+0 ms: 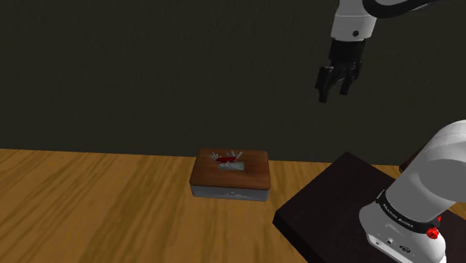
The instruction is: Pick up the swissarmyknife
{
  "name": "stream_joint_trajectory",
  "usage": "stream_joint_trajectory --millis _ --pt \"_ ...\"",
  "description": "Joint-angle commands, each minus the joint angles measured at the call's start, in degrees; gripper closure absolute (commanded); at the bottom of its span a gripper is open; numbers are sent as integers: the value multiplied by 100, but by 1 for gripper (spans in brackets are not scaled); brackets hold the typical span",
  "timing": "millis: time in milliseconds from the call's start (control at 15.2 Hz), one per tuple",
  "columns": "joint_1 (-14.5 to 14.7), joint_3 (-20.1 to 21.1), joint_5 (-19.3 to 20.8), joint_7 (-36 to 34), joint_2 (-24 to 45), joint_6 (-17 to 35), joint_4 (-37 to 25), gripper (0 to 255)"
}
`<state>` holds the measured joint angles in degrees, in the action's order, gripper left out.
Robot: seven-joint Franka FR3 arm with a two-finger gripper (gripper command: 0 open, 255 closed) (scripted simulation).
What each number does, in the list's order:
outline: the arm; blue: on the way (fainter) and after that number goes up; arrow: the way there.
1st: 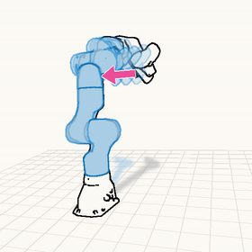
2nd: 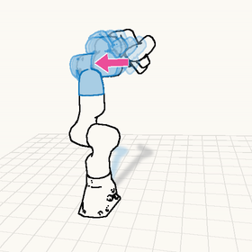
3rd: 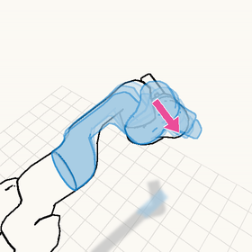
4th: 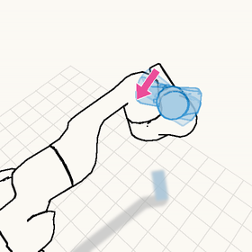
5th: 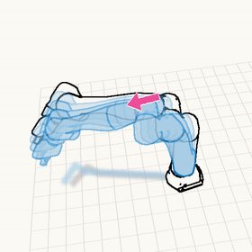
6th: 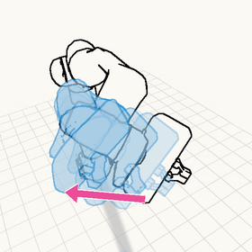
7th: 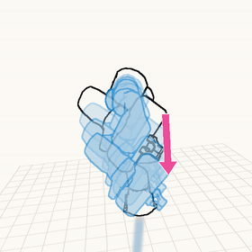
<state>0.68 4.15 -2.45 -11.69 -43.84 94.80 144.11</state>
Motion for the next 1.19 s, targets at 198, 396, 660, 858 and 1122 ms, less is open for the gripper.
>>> stream_joint_trajectory --millis 198,396,660,858,1122 --pt "123 453 -351 -587 575 1027 325 0" --pt "178 716 -510 -917 1032 1649 413 0" --pt "217 1065 -637 -1368 1771 2478 400 0" --pt "212 1321 -641 -1732 2403 3078 291 0" --pt "174 1628 -462 -2294 3325 3816 20 0"
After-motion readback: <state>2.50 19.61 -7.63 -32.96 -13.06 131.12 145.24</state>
